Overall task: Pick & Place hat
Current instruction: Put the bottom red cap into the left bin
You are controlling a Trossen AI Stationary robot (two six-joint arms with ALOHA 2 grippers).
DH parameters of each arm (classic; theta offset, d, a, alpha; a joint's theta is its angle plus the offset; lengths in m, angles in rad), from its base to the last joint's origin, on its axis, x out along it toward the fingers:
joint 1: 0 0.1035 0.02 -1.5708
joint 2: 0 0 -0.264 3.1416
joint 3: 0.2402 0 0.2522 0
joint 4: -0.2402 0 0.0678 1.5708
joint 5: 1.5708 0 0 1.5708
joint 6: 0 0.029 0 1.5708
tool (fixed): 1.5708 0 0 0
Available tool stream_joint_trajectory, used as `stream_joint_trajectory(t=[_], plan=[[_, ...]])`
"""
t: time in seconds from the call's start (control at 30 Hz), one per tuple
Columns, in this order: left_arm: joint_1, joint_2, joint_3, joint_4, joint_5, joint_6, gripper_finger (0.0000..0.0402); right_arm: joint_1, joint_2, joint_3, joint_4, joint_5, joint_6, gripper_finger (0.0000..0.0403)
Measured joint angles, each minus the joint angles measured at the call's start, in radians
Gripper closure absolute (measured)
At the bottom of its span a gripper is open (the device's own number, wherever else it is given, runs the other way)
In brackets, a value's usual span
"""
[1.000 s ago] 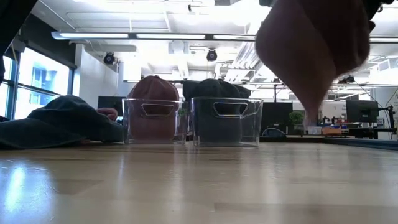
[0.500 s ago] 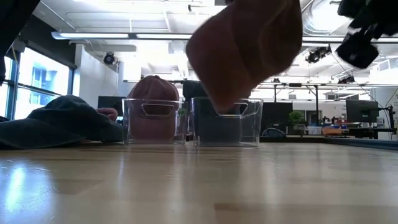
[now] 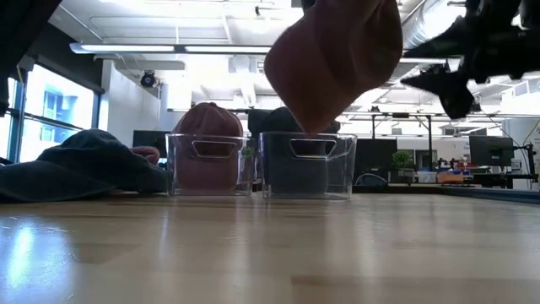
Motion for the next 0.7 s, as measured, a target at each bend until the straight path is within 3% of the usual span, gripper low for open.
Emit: stream_joint_trajectory(t=[0.17,0.33,0.43,0.57,0.7], plan=[[0.000,-0.003,0.000,0.009,0.001,-0.012,0.0401,-0.003,0.000,0.036,0.021,0.001,-0.174,0.0183],[0.000,-0.003,0.000,0.023,0.001,-0.023,0.0401,-0.028,0.015,0.038,0.028,0.006,-0.244,0.0199],[0.000,-0.003,0.000,0.062,0.006,-0.032,0.0401,-0.050,0.055,0.038,0.067,-0.024,-0.276,0.0216],[0.000,-0.003,0.000,0.086,0.007,-0.050,0.0401,-0.071,0.124,0.038,0.229,-0.142,-0.317,0.0245],[0.000,-0.003,0.000,0.086,0.023,-0.050,0.0401,-0.070,0.165,0.038,0.306,-0.154,-0.243,0.0299]])
